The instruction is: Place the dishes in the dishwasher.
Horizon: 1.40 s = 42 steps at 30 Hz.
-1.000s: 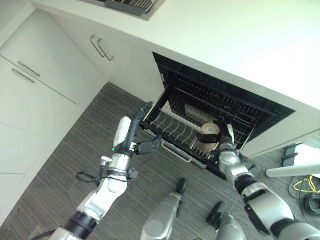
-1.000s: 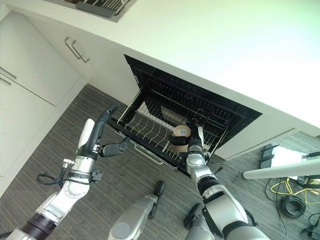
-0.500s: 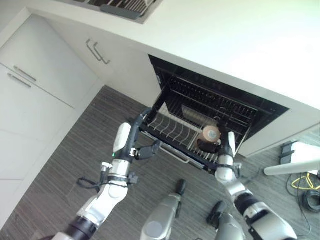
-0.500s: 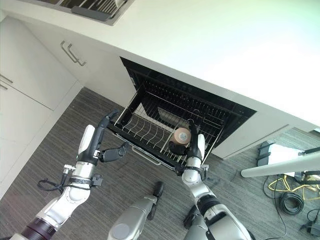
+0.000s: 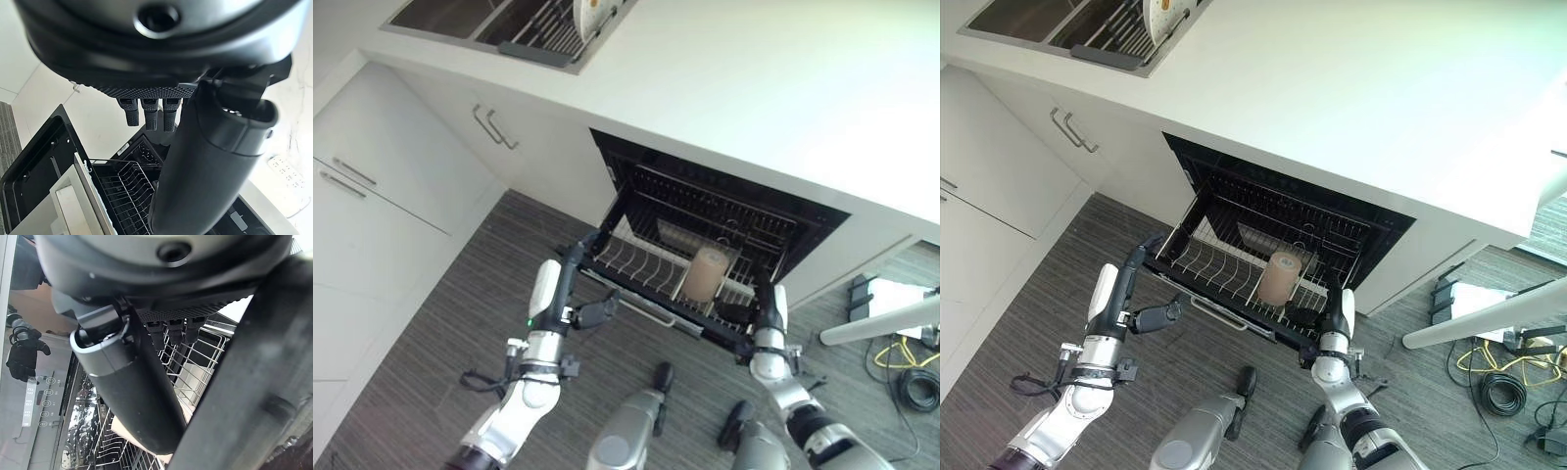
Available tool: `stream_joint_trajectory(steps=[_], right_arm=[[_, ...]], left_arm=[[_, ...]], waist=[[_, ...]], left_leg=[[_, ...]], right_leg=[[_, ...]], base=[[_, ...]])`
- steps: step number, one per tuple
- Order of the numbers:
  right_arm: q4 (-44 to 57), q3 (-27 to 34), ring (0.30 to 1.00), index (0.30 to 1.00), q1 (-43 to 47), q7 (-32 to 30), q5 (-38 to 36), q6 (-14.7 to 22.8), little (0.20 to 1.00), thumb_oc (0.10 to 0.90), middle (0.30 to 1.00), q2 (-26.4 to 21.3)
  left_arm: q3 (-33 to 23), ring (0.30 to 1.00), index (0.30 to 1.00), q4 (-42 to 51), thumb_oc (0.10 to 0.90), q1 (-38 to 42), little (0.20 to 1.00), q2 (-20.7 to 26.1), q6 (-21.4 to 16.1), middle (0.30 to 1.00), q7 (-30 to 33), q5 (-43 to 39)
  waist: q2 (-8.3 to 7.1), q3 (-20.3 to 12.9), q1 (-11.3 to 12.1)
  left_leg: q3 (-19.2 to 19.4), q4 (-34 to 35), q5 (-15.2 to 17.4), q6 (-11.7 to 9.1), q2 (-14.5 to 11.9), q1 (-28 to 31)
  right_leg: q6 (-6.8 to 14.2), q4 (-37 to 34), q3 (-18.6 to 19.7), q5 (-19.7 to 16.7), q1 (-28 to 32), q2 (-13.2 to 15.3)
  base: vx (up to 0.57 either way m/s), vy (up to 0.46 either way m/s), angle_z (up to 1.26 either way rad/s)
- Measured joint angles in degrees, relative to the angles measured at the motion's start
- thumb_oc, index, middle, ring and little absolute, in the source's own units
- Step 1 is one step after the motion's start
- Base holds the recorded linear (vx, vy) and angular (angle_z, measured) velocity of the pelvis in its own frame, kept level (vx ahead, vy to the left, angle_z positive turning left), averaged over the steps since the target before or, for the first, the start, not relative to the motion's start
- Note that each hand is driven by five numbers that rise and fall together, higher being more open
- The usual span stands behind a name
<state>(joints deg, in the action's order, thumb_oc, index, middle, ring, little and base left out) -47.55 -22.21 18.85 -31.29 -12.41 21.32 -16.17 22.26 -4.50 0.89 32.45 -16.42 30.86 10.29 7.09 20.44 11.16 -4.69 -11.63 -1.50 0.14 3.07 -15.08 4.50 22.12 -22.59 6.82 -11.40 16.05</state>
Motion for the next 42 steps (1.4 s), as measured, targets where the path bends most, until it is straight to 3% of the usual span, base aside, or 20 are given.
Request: stream_joint_trajectory(steps=[5,12,14,18,19,22,23,24,26,28,29,30,32,33,34,35,36,37,39,42], right_arm=[[16.8,-0.47,0.9,0.9,-11.21,3.49,-3.34,5.03,0.9,0.8,0.9,-0.76],[39.07,2.96,0.9,0.9,-24.66,12.0,-4.87,9.2,0.9,0.8,0.9,-1.94],[42.31,6.85,0.9,0.9,-25.66,13.39,-8.18,9.76,0.9,0.8,0.9,-3.76],[42.9,11.16,0.9,0.9,-24.87,13.29,-8.61,9.93,0.9,0.8,0.9,-6.89],[43.9,11.44,0.9,0.9,-24.53,13.05,-8.58,9.32,0.9,0.8,0.9,-6.83],[46.59,12.25,0.9,0.9,-24.34,12.49,-9.64,9.72,0.9,0.8,0.9,-7.0],[46.7,13.45,0.9,0.9,-24.0,12.37,-10.47,9.82,0.9,0.8,0.9,-6.92],[46.8,14.43,0.9,0.9,-24.04,11.62,-11.5,9.76,0.9,0.8,0.9,-5.99],[48.73,18.17,0.9,0.9,-25.91,10.0,-13.32,9.63,0.9,0.8,0.9,-3.83],[49.52,20.41,0.9,0.9,-26.26,10.01,-13.53,9.5,0.9,0.8,0.9,-0.55],[50.2,19.91,0.9,0.9,-26.56,9.82,-13.34,9.53,0.9,0.8,0.9,-0.34],[51.09,19.47,0.9,0.9,-27.62,8.98,-12.99,9.52,0.9,0.8,0.9,-0.56],[53.62,18.97,0.9,0.9,-27.85,8.16,-12.34,9.66,0.9,0.8,0.9,-3.11],[54.55,18.95,0.9,0.9,-27.13,7.95,-12.34,9.77,0.9,0.8,0.9,-4.5],[54.76,18.67,0.9,0.9,-26.44,7.91,-12.33,10.09,0.9,0.8,0.9,-5.59],[55.24,18.52,0.9,0.9,-26.11,7.96,-12.28,11.14,0.9,0.8,0.9,-5.65],[56.38,18.89,0.9,0.9,-26.02,7.68,-12.31,12.08,0.9,0.8,0.9,-7.88],[54.86,19.08,0.9,0.9,-25.21,7.67,-11.88,12.66,0.9,0.8,0.9,-8.78],[53.56,18.83,0.9,0.9,-25.13,7.44,-11.8,12.35,0.9,0.8,0.9,-8.69],[53.97,19.4,0.9,0.9,-25.09,7.12,-11.81,11.98,0.9,0.8,0.9,-8.95]], left_arm=[[-3.53,0.9,0.9,0.6,0.8,-3.7,0.9,-2.03,-0.02,0.9,0.09,0.15],[-16.12,0.9,0.9,0.55,0.8,-13.8,0.9,-3.04,0.11,0.9,2.64,-1.23],[-17.57,0.9,0.9,-0.08,0.8,-13.48,0.9,-3.14,0.11,0.9,2.52,-3.37],[-16.65,0.9,0.9,-3.79,0.8,-13.19,0.9,-7.21,-1.46,0.9,2.32,-3.56],[-16.66,0.9,0.9,-6.52,0.8,-13.07,0.9,-9.1,-1.47,0.9,2.5,-6.41],[-15.79,0.9,0.9,-11.53,0.8,-11.65,0.9,-10.1,-1.42,0.9,4.58,-12.77],[-16.01,0.9,0.9,-14.11,0.8,-10.28,0.9,-11.21,-1.27,0.9,5.5,-14.97],[-16.13,0.9,0.9,-16.98,0.8,-8.85,0.9,-12.16,-0.86,0.9,6.04,-17.31],[-17.39,0.9,0.9,-21.75,0.8,-5.68,0.9,-14.73,0.16,0.9,5.96,-22.47],[-21.64,0.9,0.9,-31.0,0.8,-4.11,0.9,-17.85,-0.12,0.9,6.38,-23.87],[-23.86,0.9,0.9,-34.44,0.8,-4.45,0.9,-18.21,0.07,0.9,6.85,-25.19],[-25.15,0.9,0.9,-36.93,0.8,-5.12,0.9,-18.56,0.17,0.9,7.69,-26.08],[-27.08,0.9,0.9,-40.89,0.8,-6.61,0.9,-18.77,0.11,0.9,8.72,-27.77],[-27.15,0.9,0.9,-42.56,0.8,-6.74,0.9,-19.14,0.07,0.9,8.83,-28.09],[-27.58,0.9,0.9,-44.7,0.8,-6.11,0.9,-19.57,-0.09,0.9,8.96,-28.07],[-28.9,0.9,0.9,-45.6,0.8,-5.7,0.9,-19.26,-0.33,0.9,9.03,-28.08],[-29.08,0.9,0.9,-45.68,0.8,-5.9,0.9,-19.8,-0.34,0.9,8.72,-28.15],[-29.11,0.9,0.9,-47.43,0.8,-5.1,0.9,-20.55,0.21,0.9,7.84,-28.91],[-28.56,0.9,0.9,-49.96,0.8,-5.07,0.9,-21.67,1.14,0.9,4.67,-32.61],[-26.47,0.9,0.9,-58.45,0.8,-4.53,0.9,-22.26,7.16,0.9,-7.05,-38.16]], waist=[[-0.98,-2.45,-0.64],[-6.02,-6.96,-4.67],[-6.36,-7.31,-5.89],[-5.65,-7.22,-6.9],[-5.27,-7.05,-7.83],[-4.82,-7.08,-10.08],[-5.7,-6.55,-10.29],[-6.59,-6.45,-10.6],[-7.64,-6.95,-11.1],[-7.44,-7.12,-11.19],[-6.68,-7.07,-11.01],[-6.52,-7.01,-11.46],[-6.99,-7.26,-11.66],[-6.66,-7.23,-11.33],[-7.11,-7.24,-11.42],[-10.48,-7.38,-12.93],[-8.98,-7.66,-13.19],[-9.72,-7.07,-13.48],[-8.17,-7.43,-14.18],[-7.88,-7.93,-15.16]], left_leg=[[0.19,0.17,0.72,-0.46,-0.32,2.16],[3.86,0.17,3.65,-0.03,-2.32,6.47],[12.52,0.96,3.57,0.48,-5.45,8.03],[11.05,0.25,2.6,0.28,-2.47,9.98],[11.73,-9.81,7.64,-1.8,-6.53,7.92],[10.12,-10.14,10.74,-4.83,-10.98,11.53],[11.45,-8.91,11.94,-5.91,-9.06,12.92],[13.23,-10.1,12.86,-3.88,-6.97,12.76],[14.51,-14.95,15.87,1.27,-3.51,10.38],[15.8,-16.25,16.98,4.93,-3.12,9.45],[15.38,-16.19,16.35,4.69,-3.9,9.13],[14.93,-14.15,15.26,5.78,-3.97,9.75],[13.84,-5.45,10.31,4.91,-2.25,11.52],[13.55,-0.98,8.51,-0.4,-1.23,12.68],[14.68,-1.12,11.72,-12.69,-1.71,12.55],[15.52,-12.05,15.02,0.65,-1.76,8.08],[11.44,-13.17,16.25,-0.07,-6.04,7.88],[10.96,-13.51,16.18,0.39,-3.1,7.98],[10.37,-9.84,14.52,1.41,-1.65,9.43],[10.04,-2.24,11.14,3.17,3.42,12.49]], right_leg=[[0.07,-1.43,-0.16,-0.04,2.73,-0.49],[-0.2,-2.48,1.97,0.89,6.71,-2.12],[-0.27,-2.37,1.21,0.94,8.01,-1.85],[0.4,1.2,3.86,2.99,7.97,2.45],[2.21,1.04,4.42,2.0,8.31,3.14],[4.74,1.17,8.8,0.89,7.85,4.5],[5.81,-0.16,10.89,-0.42,7.87,6.65],[4.51,-2.83,11.71,-2.2,8.52,8.27],[-1.41,-9.13,12.16,-7.63,11.51,10.62],[0.0,-9.1,10.42,-24.05,8.78,11.43],[2.58,-4.65,10.48,-22.33,6.34,9.18],[3.38,0.49,11.29,-15.11,5.36,4.79],[0.92,4.7,9.72,-5.96,5.34,-4.33],[-1.44,4.34,6.94,-4.15,5.47,-9.03],[-4.53,1.42,7.25,-3.13,6.22,-13.02],[-5.05,-0.19,11.31,-2.64,7.06,-11.96],[-1.42,2.3,14.28,2.36,6.4,-12.48],[-0.29,5.23,17.58,6.36,5.69,-11.36],[-1.45,6.12,19.45,7.67,3.28,-15.51],[-3.04,6.08,17.9,6.62,-1.54,-16.38]], base=[[0.0,-0.052,-0.04],[0.06,-0.084,-0.15],[0.01,0.081,0.19],[0.01,0.508,0.11],[0.07,0.823,0.01],[0.05,0.575,-0.25],[0.06,0.444,-0.62],[0.06,0.478,-0.43],[0.01,0.529,0.0],[-0.05,0.407,-0.11],[-0.03,0.282,-0.22],[-0.02,0.292,0.05],[0.01,0.203,0.4],[0.07,0.119,0.4],[0.08,0.067,0.7],[0.16,0.06,0.86],[0.17,0.05,0.92],[0.2,0.045,0.63],[0.14,0.012,0.42],[0.18,-0.009,0.29]])
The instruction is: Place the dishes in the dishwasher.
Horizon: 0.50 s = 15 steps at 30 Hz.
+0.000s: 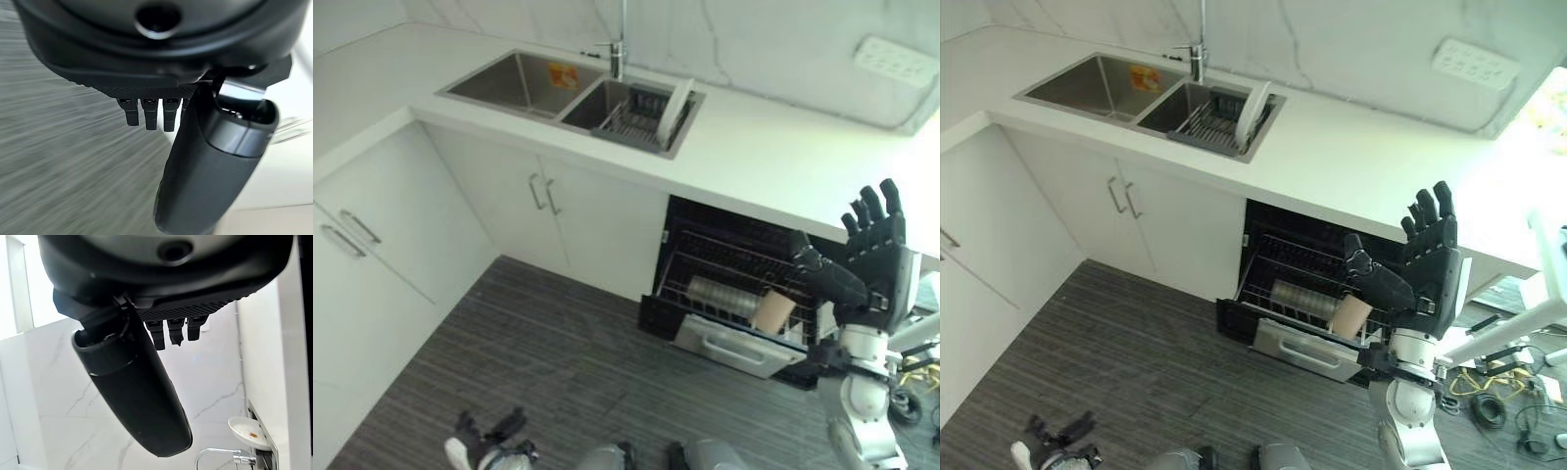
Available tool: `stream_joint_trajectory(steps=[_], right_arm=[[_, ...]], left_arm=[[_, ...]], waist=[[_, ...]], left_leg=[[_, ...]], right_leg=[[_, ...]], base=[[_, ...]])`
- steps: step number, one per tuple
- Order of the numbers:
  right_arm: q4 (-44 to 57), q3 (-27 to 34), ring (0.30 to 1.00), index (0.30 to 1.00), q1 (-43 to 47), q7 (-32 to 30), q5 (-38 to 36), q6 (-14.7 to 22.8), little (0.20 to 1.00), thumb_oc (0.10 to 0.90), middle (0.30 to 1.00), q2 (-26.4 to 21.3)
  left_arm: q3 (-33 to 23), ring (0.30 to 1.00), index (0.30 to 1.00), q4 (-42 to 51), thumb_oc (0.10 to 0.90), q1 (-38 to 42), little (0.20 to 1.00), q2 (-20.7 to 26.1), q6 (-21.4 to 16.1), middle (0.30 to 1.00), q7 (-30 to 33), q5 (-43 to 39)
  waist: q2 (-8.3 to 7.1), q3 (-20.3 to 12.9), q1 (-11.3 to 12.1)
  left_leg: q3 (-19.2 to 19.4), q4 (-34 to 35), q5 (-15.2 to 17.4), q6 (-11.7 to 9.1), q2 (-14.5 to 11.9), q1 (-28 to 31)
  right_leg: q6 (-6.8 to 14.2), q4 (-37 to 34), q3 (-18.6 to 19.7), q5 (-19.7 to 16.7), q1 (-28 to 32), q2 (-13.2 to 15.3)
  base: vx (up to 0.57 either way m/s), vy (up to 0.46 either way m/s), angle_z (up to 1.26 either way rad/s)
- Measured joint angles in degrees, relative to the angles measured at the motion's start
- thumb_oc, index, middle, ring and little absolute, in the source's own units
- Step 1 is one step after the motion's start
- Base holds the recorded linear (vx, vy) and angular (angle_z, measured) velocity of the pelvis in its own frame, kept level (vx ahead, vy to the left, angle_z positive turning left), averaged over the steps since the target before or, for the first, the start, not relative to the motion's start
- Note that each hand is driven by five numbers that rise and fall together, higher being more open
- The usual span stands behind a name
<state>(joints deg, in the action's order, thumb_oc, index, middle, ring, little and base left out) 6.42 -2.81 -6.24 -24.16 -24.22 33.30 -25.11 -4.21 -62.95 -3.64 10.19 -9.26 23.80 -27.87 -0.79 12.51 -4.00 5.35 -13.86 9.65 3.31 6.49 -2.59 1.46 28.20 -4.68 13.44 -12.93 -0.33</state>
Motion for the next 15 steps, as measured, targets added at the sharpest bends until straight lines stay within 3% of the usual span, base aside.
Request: stream_joint_trajectory(steps=[1,2,3,4,5,6,7,8,9,10,12,14,15], right_arm=[[0.04,0.5,0.9,0.9,-0.07,0.07,-0.1,-0.56,0.9,0.8,0.9,0.01],[-0.03,0.49,0.9,0.9,-0.03,0.17,-0.63,-1.49,0.9,0.8,0.9,0.19],[-0.36,2.39,0.9,0.9,0.23,0.1,-0.6,-1.31,0.9,0.8,0.9,2.56],[-1.02,3.42,0.9,0.9,1.08,-0.07,-1.13,-2.15,0.9,0.8,0.9,1.73],[-1.9,2.68,0.9,0.9,2.06,0.38,-1.59,-3.77,0.9,0.8,0.9,1.69],[-1.14,2.45,0.9,0.9,1.83,1.23,-1.5,-4.01,0.9,0.8,0.9,1.1],[-0.02,2.33,0.9,0.9,2.51,1.42,-0.89,-3.47,0.9,0.8,0.9,-0.09],[-2.29,3.74,0.9,0.9,4.66,1.54,-0.68,-3.49,0.9,0.8,0.9,-1.28],[-3.44,3.6,0.9,0.9,4.92,1.66,-0.67,-4.34,0.9,0.8,0.9,-1.12],[-4.01,2.42,0.9,0.9,4.93,1.84,-0.66,-4.91,0.9,0.8,0.9,-0.82],[-4.29,1.2,0.9,0.9,5.12,1.74,-0.57,-4.91,0.9,0.8,0.9,0.47],[-4.63,0.94,0.9,0.9,5.25,0.53,-0.57,-4.93,0.9,0.8,0.9,1.09],[-4.92,-0.14,0.9,0.9,6.3,-0.8,-0.51,-5.03,0.9,0.8,0.9,0.72]], left_arm=[[0.61,0.9,0.9,-5.77,0.8,0.92,0.9,-0.32,2.99,0.9,-6.2,-0.97],[3.88,0.9,0.9,-10.35,0.8,-0.57,0.9,-1.17,8.14,0.9,-13.47,-1.09],[3.79,0.9,0.9,-10.88,0.8,-2.43,0.9,1.19,10.36,0.9,-18.62,-2.11],[6.65,0.9,0.9,-10.79,0.8,-2.52,0.9,1.42,10.59,0.9,-19.0,-1.49],[7.99,0.9,0.9,-11.0,0.8,-3.64,0.9,1.87,12.24,0.9,-20.33,-0.81],[8.98,0.9,0.9,-11.34,0.8,-3.77,0.9,1.72,14.61,0.9,-21.77,-0.07],[10.11,0.9,0.9,-12.27,0.8,-3.46,0.9,2.31,15.75,0.9,-22.91,0.77],[8.44,0.9,0.9,-12.91,0.8,-1.45,0.9,1.91,16.03,0.9,-23.41,1.83],[8.35,0.9,0.9,-12.88,0.8,-0.94,0.9,1.72,16.07,0.9,-23.93,1.82],[8.37,0.9,0.9,-12.22,0.8,-1.07,0.9,1.7,16.56,0.9,-24.51,2.01],[8.46,0.9,0.9,-12.07,0.8,-1.71,0.9,1.83,16.84,0.9,-24.72,3.1],[8.58,0.9,0.9,-11.95,0.8,-1.89,0.9,1.5,16.75,0.9,-24.78,3.51],[8.81,0.9,0.9,-11.92,0.8,-1.99,0.9,1.09,16.84,0.9,-24.81,3.27]], waist=[[0.54,-0.05,-1.5],[1.73,-0.24,-2.36],[-2.18,0.56,-2.11],[0.15,0.02,-2.01],[-1.13,-0.57,-0.92],[-1.79,-1.15,-1.46],[-3.52,-1.33,-2.03],[-2.61,-0.45,-1.78],[-1.86,-0.77,-0.15],[-1.97,-0.77,0.93],[-1.96,-0.66,0.91],[-1.26,-0.35,1.78],[-0.63,0.43,3.09]], left_leg=[[-0.85,1.42,-0.34,-0.38,1.43,1.34],[0.1,2.85,1.47,-5.99,1.53,3.52],[2.46,-15.92,6.95,5.09,-0.74,-1.92],[-1.19,-12.15,10.51,1.36,-4.68,-1.25],[-0.09,-8.93,9.61,-0.27,-2.64,1.1],[0.26,-2.66,6.11,-1.05,-1.4,5.25],[2.67,-7.69,2.59,-5.01,1.42,4.27],[2.7,-34.27,-3.63,-7.65,0.8,-8.52],[2.13,-39.11,-2.78,-5.49,-0.89,-12.64],[1.66,-35.43,-1.81,-3.89,-3.71,-14.98],[-0.97,-13.74,-3.57,-3.75,-7.9,-14.94],[-7.44,3.22,-7.85,-6.15,-7.97,-14.05],[-12.4,7.22,-8.77,-6.27,-6.93,-13.58]], right_leg=[[0.37,-0.46,0.65,-0.67,-1.04,-0.7],[-3.07,-4.08,-0.73,-4.37,-1.38,-2.98],[-5.0,-7.03,-0.88,-11.38,-0.86,2.06],[-2.1,-2.34,-2.05,-8.97,-3.4,-0.67],[-1.68,-0.07,-0.88,-7.96,-4.59,-0.29],[-2.95,-1.31,-1.2,-7.02,-3.55,-1.2],[-7.79,-6.04,-1.96,-5.66,-0.36,-2.73],[-12.07,-8.2,0.49,-6.52,3.16,-2.21],[-11.75,-8.99,1.66,-6.37,4.96,-2.28],[-10.34,-10.0,3.14,-5.66,6.59,-2.28],[-8.35,-10.22,5.21,-4.04,8.28,-2.43],[-7.05,-10.25,7.92,-2.69,9.7,-2.34],[-6.71,-9.55,10.74,-1.86,10.63,-2.05]], base=[[0.2,-0.023,0.4],[0.34,-0.032,0.54],[0.33,-0.04,0.33],[0.31,-0.043,-0.04],[0.19,-0.055,-0.28],[0.3,-0.048,-0.2],[0.32,0.011,0.32],[0.37,0.096,0.07],[0.3,0.177,-0.3],[0.3,0.229,-0.77],[0.35,0.329,-0.55],[0.3,0.378,-0.6],[0.18,0.267,-1.16]])
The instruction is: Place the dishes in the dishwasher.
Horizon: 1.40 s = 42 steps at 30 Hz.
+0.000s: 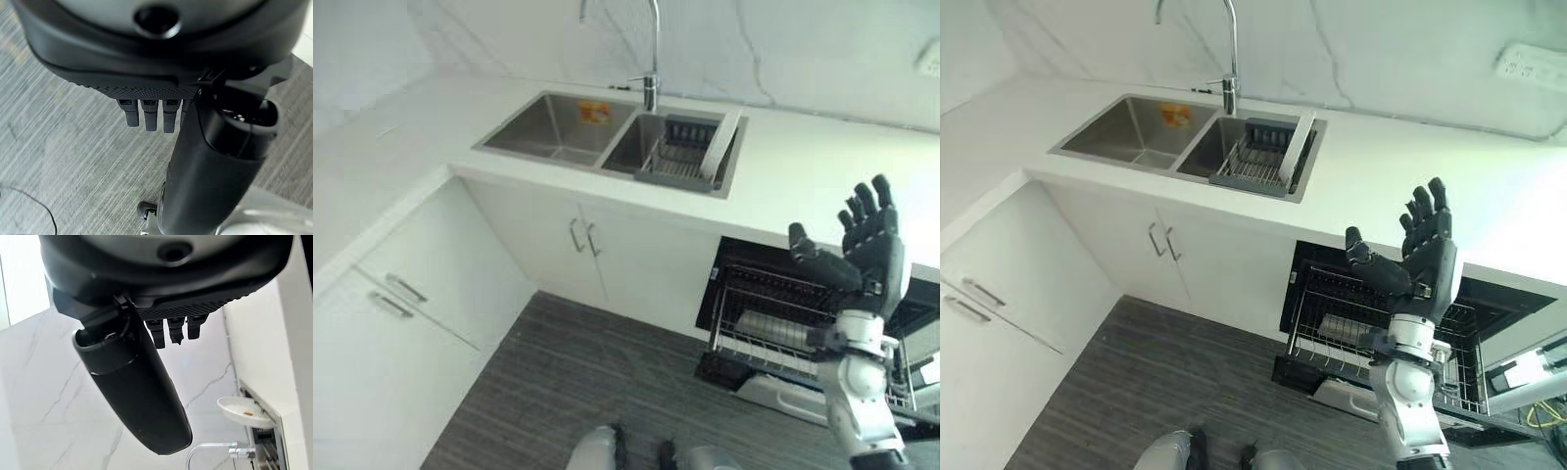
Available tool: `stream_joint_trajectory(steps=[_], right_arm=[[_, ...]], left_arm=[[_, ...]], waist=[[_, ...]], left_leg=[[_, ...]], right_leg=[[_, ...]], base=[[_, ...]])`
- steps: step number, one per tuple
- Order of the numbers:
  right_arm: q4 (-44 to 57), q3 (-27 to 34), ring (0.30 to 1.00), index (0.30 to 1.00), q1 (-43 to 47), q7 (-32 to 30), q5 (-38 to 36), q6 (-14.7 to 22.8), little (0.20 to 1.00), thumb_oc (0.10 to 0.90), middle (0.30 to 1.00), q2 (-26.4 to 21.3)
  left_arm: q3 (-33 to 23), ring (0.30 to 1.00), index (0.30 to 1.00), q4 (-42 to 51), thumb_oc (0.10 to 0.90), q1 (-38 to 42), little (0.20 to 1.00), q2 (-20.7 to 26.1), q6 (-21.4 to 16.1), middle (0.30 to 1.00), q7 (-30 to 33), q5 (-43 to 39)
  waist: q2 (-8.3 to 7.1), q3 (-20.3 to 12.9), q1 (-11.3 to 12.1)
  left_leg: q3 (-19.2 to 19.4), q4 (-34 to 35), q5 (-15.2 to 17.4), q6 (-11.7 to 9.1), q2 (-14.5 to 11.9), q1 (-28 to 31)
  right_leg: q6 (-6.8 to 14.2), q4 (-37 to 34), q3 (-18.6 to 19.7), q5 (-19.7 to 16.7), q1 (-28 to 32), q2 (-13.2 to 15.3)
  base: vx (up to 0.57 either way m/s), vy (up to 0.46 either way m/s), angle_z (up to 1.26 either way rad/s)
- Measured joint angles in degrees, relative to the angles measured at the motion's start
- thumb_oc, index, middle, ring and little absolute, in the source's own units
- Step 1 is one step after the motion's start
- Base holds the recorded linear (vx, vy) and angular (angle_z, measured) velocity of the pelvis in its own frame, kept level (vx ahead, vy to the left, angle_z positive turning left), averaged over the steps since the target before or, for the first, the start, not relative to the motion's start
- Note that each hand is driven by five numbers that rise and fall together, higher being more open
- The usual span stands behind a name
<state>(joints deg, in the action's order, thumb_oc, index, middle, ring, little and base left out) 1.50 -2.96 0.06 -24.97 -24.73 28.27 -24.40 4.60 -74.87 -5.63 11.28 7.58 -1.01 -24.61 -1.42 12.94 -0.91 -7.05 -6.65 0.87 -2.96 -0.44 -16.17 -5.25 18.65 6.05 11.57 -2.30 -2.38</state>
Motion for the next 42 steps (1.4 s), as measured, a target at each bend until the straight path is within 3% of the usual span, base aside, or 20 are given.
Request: stream_joint_trajectory(steps=[1,3,4,5,8,10,12,15,16,19,22,27,28,30,31,34,35,37,40,42], right_arm=[[-0.3,-0.95,0.9,0.9,0.94,-0.68,0.26,-0.59,0.9,0.8,0.9,-0.9],[0.46,-0.78,0.9,0.9,-0.04,-2.12,1.78,-0.48,0.9,0.8,0.9,-1.43],[1.75,-0.65,0.9,0.9,-0.48,-2.79,2.15,-0.19,0.9,0.8,0.9,-0.5],[2.52,-0.8,0.9,0.9,-2.28,-2.48,2.17,-0.57,0.9,0.8,0.9,2.06],[2.78,-1.06,0.9,0.9,-3.12,-1.88,2.24,-0.21,0.9,0.8,0.9,2.09],[2.81,-1.18,0.9,0.9,-3.01,-1.69,2.26,-0.23,0.9,0.8,0.9,2.14],[2.81,-1.19,0.9,0.9,-2.82,-1.21,2.25,-0.24,0.9,0.8,0.9,2.32],[2.83,-4.5,0.9,0.9,-0.93,0.8,2.17,-0.44,0.9,0.8,0.9,4.54],[3.13,-5.55,0.9,0.9,-0.94,1.11,2.19,-0.43,0.9,0.8,0.9,4.47],[2.91,-5.28,0.9,0.9,-1.58,1.21,1.99,-0.85,0.9,0.8,0.9,3.01],[2.91,-5.9,0.9,0.9,-1.17,2.02,2.01,-0.84,0.9,0.8,0.9,1.68],[2.8,-8.35,0.9,0.9,-0.77,3.37,2.02,-0.89,0.9,0.8,0.9,0.97],[2.49,-8.88,0.9,0.9,-0.59,3.48,2.07,-0.88,0.9,0.8,0.9,1.22],[2.31,-9.06,0.9,0.9,-0.52,3.84,2.06,-0.93,0.9,0.8,0.9,1.14],[2.5,-9.54,0.9,0.9,0.73,4.23,2.0,-0.94,0.9,0.8,0.9,0.8],[2.86,-9.91,0.9,0.9,3.83,4.41,1.89,-1.39,0.9,0.8,0.9,-0.02],[2.61,-10.08,0.9,0.9,6.04,4.42,1.15,-2.57,0.9,0.8,0.9,-0.76],[2.55,-10.2,0.9,0.9,9.0,4.53,0.83,-4.66,0.9,0.8,0.9,-1.25],[2.82,-11.57,0.9,0.9,9.51,4.69,0.74,-5.71,0.9,0.8,0.9,-1.72],[3.03,-11.99,0.9,0.9,9.56,4.78,0.69,-6.23,0.9,0.8,0.9,-2.03]], left_arm=[[-0.44,0.9,0.9,-0.16,0.8,0.28,0.9,-0.51,0.73,0.9,-0.06,-0.31],[-0.31,0.9,0.9,-1.16,0.8,-1.03,0.9,-1.37,2.06,0.9,0.48,-0.62],[-0.45,0.9,0.9,-1.14,0.8,-1.49,0.9,-1.85,2.07,0.9,0.7,-1.1],[-0.62,0.9,0.9,-1.12,0.8,-0.71,0.9,-0.41,1.76,0.9,1.2,-1.03],[-0.34,0.9,0.9,-1.17,0.8,2.7,0.9,1.35,1.67,0.9,3.04,-1.0],[-0.31,0.9,0.9,-0.88,0.8,3.17,0.9,1.44,1.11,0.9,2.93,-1.05],[-0.27,0.9,0.9,-0.89,0.8,2.62,0.9,1.13,1.25,0.9,2.99,-1.08],[-0.85,0.9,0.9,-0.53,0.8,-1.4,0.9,0.19,1.32,0.9,3.24,-2.1],[-1.07,0.9,0.9,-0.47,0.8,-2.11,0.9,0.03,1.35,0.9,3.23,-2.14],[-2.02,0.9,0.9,0.15,0.8,-2.03,0.9,-1.01,0.38,0.9,4.24,-2.13],[-2.15,0.9,0.9,0.02,0.8,-2.35,0.9,-1.88,-1.26,0.9,5.5,-2.13],[-2.49,0.9,0.9,1.29,0.8,-4.72,0.9,-2.04,-4.13,0.9,8.44,-1.44],[-2.53,0.9,0.9,1.45,0.8,-4.62,0.9,-1.24,-4.85,0.9,9.09,-0.99],[-2.54,0.9,0.9,2.1,0.8,-4.33,0.9,-0.74,-5.3,0.9,9.16,-0.85],[-1.91,0.9,0.9,3.14,0.8,-4.51,0.9,-1.01,-5.37,0.9,9.33,0.19],[1.24,0.9,0.9,4.3,0.8,-4.54,0.9,-1.52,-5.55,0.9,9.61,0.7],[1.95,0.9,0.9,4.28,0.8,-4.11,0.9,-1.89,-5.64,0.9,9.66,0.73],[1.87,0.9,0.9,3.32,0.8,-2.77,0.9,-2.96,-5.51,0.9,10.03,0.75],[2.44,0.9,0.9,2.05,0.8,-1.29,0.9,-2.98,-5.14,0.9,10.29,1.49],[2.51,0.9,0.9,2.25,0.8,-0.8,0.9,-2.79,-5.01,0.9,10.62,2.63]], waist=[[0.45,0.73,1.29],[2.35,-0.15,-0.42],[3.11,-0.69,-1.46],[1.27,-0.38,-1.37],[1.41,-0.5,-1.94],[1.36,-0.62,-1.95],[1.29,-1.31,-1.62],[0.72,-2.75,0.96],[0.44,-2.95,1.22],[1.61,-3.31,-0.35],[1.94,-3.65,1.49],[0.56,-4.05,2.35],[-0.84,-3.66,2.51],[-1.65,-3.58,2.79],[-1.46,-3.46,3.56],[0.9,-3.35,4.28],[2.43,-2.92,4.66],[4.31,-2.02,5.63],[4.17,-1.75,4.45],[4.25,-1.86,4.21]], left_leg=[[0.58,-0.82,-0.37,0.69,0.11,-0.14],[6.54,-8.17,0.22,2.32,0.04,-0.13],[6.06,-7.28,-2.53,4.28,1.51,3.58],[8.19,-5.54,-2.32,6.43,2.9,6.06],[10.67,-2.76,-1.21,8.48,3.74,9.36],[11.9,-2.39,-0.48,8.9,3.91,10.08],[13.68,-2.37,0.66,9.35,3.51,10.07],[21.27,-4.48,2.18,8.58,-0.24,8.72],[22.73,-5.56,3.1,7.82,-0.88,8.3],[19.98,-7.46,2.71,5.99,-1.47,6.86],[17.7,-7.52,1.79,4.39,-2.42,5.89],[14.44,-4.88,-1.6,1.29,-1.89,8.27],[12.93,-10.46,-1.71,0.32,-1.42,6.5],[11.88,-15.62,-2.96,-0.94,-1.4,3.81],[9.65,-21.18,-3.25,-0.94,-1.28,0.52],[5.63,-7.11,-2.76,-0.34,-0.24,2.04],[2.4,-7.04,-2.71,-0.59,-0.47,0.2],[3.67,-8.14,-2.91,-0.64,-2.54,-3.78],[8.55,-7.72,-2.95,-0.15,-3.81,-3.81],[7.93,-7.31,-2.46,0.37,-3.35,-0.9]], right_leg=[[1.58,0.09,1.61,0.75,1.3,0.65],[3.15,-1.79,1.62,2.93,5.25,1.75],[6.17,1.8,1.99,6.53,5.46,2.63],[6.67,7.02,-1.47,7.64,3.02,5.66],[7.23,4.03,-5.42,5.83,-2.0,6.78],[7.15,2.72,-6.32,3.72,-3.24,7.37],[7.55,2.12,-10.15,2.46,-3.02,9.14],[8.27,0.74,-21.87,1.29,-2.88,10.81],[8.27,-0.58,-22.99,1.02,-2.48,10.79],[7.34,-2.38,-18.86,-1.51,-1.51,7.23],[4.84,-0.24,-18.2,-0.35,-3.55,5.32],[1.43,5.19,-16.22,2.11,-5.55,3.58],[-0.51,6.38,-14.45,3.72,-5.76,3.64],[-0.89,6.32,-13.9,3.84,-5.56,3.71],[0.16,5.59,-13.33,2.67,-4.58,3.22],[0.34,4.49,-11.75,1.55,-5.02,1.32],[-0.29,3.41,-10.23,0.78,-5.03,-0.54],[-0.6,1.95,-10.18,-0.38,-4.38,-2.06],[-0.39,-0.59,-10.3,-0.44,-1.56,-1.95],[-0.26,-1.06,-9.45,-0.47,-1.2,-1.71]], base=[[0.19,0.253,-0.95],[0.22,0.218,-0.47],[0.25,0.216,-0.6],[0.21,0.181,-0.69],[0.09,0.08,-0.37],[0.02,-0.01,-0.28],[0.01,-0.047,-0.45],[-0.03,-0.154,-1.51],[-0.01,-0.19,-0.92],[0.0,-0.198,0.26],[0.04,-0.254,-0.01],[0.08,-0.218,-0.25],[0.07,-0.046,-0.16],[0.08,0.065,-0.19],[0.07,0.15,-0.49],[0.07,0.179,-0.52],[0.04,0.105,-0.65],[0.08,0.18,-0.49],[0.1,0.22,0.03],[0.07,0.136,-0.11]])
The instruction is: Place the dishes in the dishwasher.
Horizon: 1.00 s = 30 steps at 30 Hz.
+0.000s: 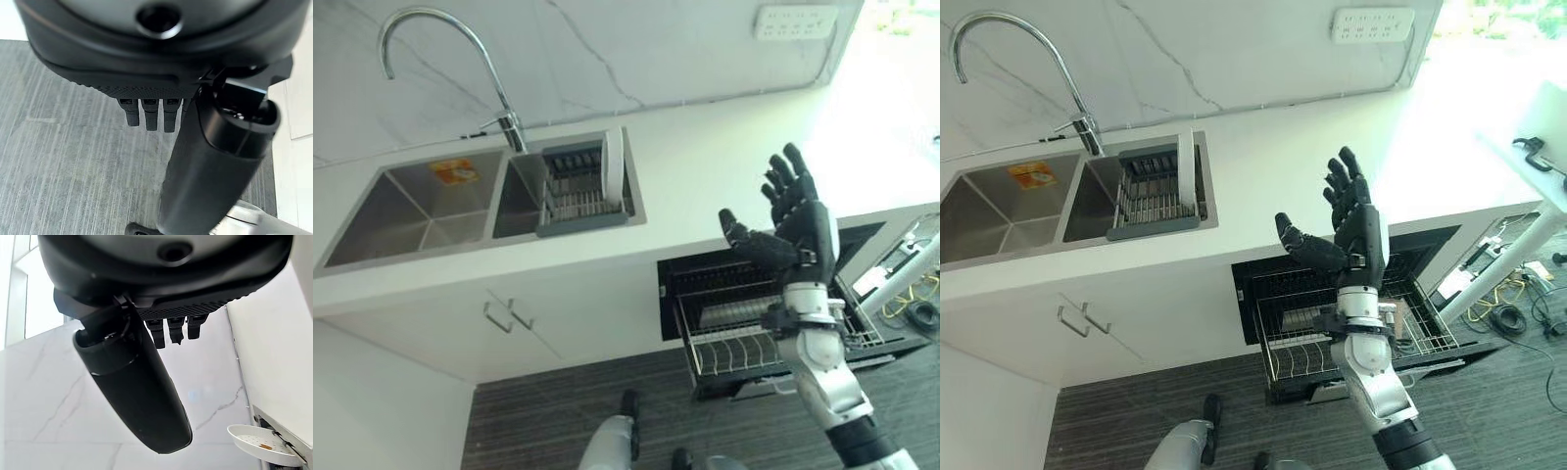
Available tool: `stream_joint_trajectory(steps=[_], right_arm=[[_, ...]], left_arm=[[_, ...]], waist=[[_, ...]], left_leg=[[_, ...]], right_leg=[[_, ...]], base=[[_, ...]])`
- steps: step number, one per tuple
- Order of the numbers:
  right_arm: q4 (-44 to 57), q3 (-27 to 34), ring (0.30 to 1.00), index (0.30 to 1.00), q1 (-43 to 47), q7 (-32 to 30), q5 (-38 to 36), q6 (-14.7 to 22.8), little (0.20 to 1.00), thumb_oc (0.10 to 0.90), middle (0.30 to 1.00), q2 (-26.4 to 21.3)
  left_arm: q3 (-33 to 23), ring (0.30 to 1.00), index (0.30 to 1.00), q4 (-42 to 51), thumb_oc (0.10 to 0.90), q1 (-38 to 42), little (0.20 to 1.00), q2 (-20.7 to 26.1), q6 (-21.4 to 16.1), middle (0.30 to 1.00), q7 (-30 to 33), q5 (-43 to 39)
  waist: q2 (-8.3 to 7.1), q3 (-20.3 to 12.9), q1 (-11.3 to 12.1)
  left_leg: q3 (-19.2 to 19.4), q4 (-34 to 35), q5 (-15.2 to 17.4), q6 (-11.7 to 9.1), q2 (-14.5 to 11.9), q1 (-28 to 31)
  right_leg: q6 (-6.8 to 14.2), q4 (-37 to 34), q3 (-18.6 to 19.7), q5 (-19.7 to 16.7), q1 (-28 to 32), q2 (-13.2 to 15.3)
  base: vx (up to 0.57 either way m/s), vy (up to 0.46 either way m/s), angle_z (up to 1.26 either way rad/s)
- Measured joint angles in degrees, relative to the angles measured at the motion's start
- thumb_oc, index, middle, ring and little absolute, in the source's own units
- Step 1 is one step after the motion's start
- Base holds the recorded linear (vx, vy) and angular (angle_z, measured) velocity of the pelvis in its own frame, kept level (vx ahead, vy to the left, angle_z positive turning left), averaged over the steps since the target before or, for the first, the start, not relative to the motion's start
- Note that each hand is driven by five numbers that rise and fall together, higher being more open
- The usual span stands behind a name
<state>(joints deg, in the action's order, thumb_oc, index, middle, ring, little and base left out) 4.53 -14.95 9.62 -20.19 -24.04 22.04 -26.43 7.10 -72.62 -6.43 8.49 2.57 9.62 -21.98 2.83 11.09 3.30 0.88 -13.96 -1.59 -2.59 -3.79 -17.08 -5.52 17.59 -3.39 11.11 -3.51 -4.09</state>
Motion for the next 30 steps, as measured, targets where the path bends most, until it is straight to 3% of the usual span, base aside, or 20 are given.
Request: stream_joint_trajectory(steps=[1,3,7,12,30], right_arm=[[0.05,0.02,0.9,0.9,0.01,-0.01,-0.66,-0.16,0.9,0.8,0.9,-0.27],[0.03,0.14,0.9,0.9,0.11,-0.4,-1.36,-1.15,0.9,0.8,0.9,-0.39],[0.81,-0.16,0.9,0.9,2.93,-0.4,-1.39,-2.75,0.9,0.8,0.9,0.08],[2.72,-0.16,0.9,0.9,3.98,0.24,-0.97,-4.8,0.9,0.8,0.9,0.53],[0.15,-0.06,0.9,0.9,6.92,-5.33,-1.96,-7.1,0.9,0.8,0.9,2.07]], left_arm=[[0.0,0.9,0.9,0.01,0.8,0.2,0.9,-0.14,0.08,0.9,0.1,-0.01],[-0.03,0.9,0.9,0.11,0.8,1.18,0.9,0.67,0.25,0.9,0.44,0.14],[1.34,0.9,0.9,0.03,0.8,3.01,0.9,1.46,0.18,0.9,1.25,0.42],[1.65,0.9,0.9,-0.18,0.8,3.01,0.9,2.64,0.89,0.9,1.23,0.55],[4.05,0.9,0.9,-0.96,0.8,0.38,0.9,2.55,1.98,0.9,-0.52,3.29]], waist=[[0.49,-0.23,-0.09],[-0.22,-0.03,-0.12],[-1.04,-0.21,0.47],[-3.38,-0.99,1.99],[-3.05,-2.27,3.98]], left_leg=[[0.01,0.96,0.1,0.23,0.22,2.2],[-0.38,3.1,-1.98,2.12,2.21,4.59],[0.59,2.3,-0.16,4.78,5.41,5.23],[0.82,1.72,1.1,5.61,7.21,5.05],[-0.15,-2.77,3.36,8.27,8.4,2.06]], right_leg=[[0.33,0.09,0.25,0.17,0.16,0.06],[2.24,1.4,0.18,1.08,-0.07,1.84],[5.18,2.7,-0.26,3.13,-0.04,5.57],[5.95,2.2,-0.62,3.82,0.25,7.55],[7.83,2.73,-3.79,4.17,0.07,9.5]], base=[[0.06,0.11,-0.15],[0.04,0.091,0.03],[0.02,0.07,0.07],[0.04,0.062,0.03],[0.05,0.022,0.05]])
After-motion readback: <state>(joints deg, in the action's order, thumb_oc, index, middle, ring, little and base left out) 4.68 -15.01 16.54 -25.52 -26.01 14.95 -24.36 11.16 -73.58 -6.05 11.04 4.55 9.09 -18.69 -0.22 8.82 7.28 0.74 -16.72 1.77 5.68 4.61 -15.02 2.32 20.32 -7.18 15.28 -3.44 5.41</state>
